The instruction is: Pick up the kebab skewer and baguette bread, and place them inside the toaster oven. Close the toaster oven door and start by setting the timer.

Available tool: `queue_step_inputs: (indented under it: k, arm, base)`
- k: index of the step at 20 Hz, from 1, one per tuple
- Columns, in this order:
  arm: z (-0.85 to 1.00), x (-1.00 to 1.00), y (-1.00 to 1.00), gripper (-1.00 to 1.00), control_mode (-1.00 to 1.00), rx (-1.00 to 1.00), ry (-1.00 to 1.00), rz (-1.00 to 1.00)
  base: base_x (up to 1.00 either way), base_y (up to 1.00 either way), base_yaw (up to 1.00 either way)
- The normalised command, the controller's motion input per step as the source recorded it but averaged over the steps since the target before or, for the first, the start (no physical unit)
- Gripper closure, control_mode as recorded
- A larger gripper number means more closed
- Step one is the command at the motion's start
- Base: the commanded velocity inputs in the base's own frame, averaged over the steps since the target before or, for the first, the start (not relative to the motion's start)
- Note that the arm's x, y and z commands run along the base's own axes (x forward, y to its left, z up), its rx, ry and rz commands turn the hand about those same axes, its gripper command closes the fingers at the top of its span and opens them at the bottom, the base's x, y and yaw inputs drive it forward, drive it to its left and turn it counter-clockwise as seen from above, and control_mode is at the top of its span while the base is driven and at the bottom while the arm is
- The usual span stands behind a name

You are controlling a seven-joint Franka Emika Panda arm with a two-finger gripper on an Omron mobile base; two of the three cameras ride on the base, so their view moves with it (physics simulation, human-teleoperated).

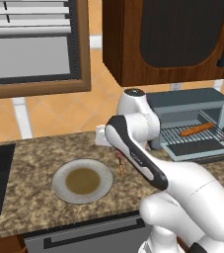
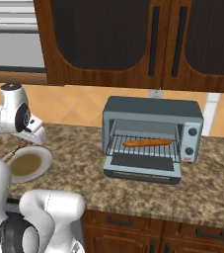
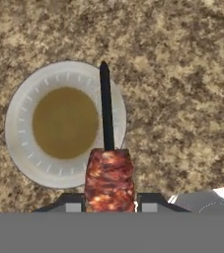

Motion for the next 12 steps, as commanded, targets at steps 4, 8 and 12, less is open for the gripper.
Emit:
queue_step_inputs:
  k: [4,8,12]
  arm:
    - [0.21,-0.16,-0.81,1.00,-1.00,0.07,-0.04,-0.43]
    - [0.14,-0.14,-0.86,1.00,-1.00,0.09,-0.08,-0.42]
    - [0.16,-0.06,-0.80,1.00,-1.00,0.10,-0.05,-0.37]
  base:
    - [0.00,0.00,0.00]
    - [0.00,0.00,0.00]
    - [0.00,0.00,0.00]
